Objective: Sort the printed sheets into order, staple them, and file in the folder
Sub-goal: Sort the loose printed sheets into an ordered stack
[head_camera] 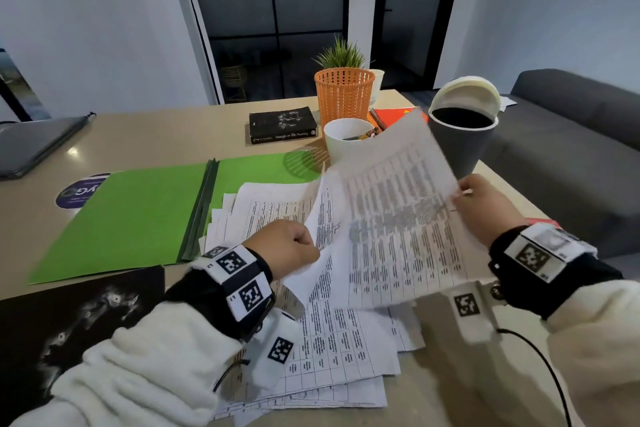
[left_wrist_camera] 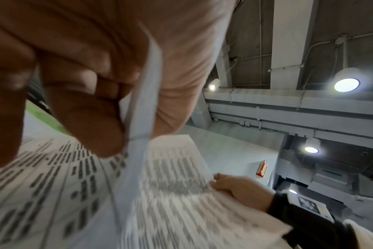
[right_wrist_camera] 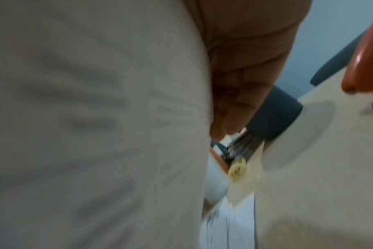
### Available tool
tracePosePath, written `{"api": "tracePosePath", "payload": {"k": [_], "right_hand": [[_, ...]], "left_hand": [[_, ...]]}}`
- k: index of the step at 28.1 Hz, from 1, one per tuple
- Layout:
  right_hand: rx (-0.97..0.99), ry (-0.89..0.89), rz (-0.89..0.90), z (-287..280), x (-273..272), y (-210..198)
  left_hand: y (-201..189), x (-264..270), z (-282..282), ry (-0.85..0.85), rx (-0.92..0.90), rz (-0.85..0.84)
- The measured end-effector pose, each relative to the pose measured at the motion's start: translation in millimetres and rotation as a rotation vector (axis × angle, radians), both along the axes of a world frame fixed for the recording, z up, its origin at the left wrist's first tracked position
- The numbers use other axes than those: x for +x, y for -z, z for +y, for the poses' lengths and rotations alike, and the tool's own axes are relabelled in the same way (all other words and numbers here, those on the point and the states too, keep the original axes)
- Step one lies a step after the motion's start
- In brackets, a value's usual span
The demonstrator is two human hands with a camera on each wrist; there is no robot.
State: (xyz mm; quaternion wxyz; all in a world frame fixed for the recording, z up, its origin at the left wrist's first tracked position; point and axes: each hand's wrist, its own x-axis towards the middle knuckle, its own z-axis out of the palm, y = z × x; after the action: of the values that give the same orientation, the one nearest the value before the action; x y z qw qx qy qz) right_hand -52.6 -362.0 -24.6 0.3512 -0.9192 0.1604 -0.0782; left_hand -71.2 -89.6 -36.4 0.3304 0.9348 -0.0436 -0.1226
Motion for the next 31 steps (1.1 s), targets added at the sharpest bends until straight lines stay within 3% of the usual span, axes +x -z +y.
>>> {"api": "tracePosePath", "payload": {"k": [7, 12, 25, 31], "right_hand": [[0.165, 0.332, -0.302, -35.5, -5.1, -13.1], [0.245, 0.371, -0.355, -38.2, -8.7, -12.1], [0.263, 0.070, -0.008, 6.4, -7.5, 24.3], [0.227, 0.051, 0.089, 16.4, -4.8, 31.9]], "left_hand": [[16.5, -9.4, -17.5, 0.068, 0.020, 0.115], [19.5, -7.6, -14.3, 0.065, -0.012, 0.154], [-27.1, -10.0, 25.4, -0.081, -0.062, -0.081], [-28.4, -9.4, 30.9, -0.146, -0.180, -0.188]]}}
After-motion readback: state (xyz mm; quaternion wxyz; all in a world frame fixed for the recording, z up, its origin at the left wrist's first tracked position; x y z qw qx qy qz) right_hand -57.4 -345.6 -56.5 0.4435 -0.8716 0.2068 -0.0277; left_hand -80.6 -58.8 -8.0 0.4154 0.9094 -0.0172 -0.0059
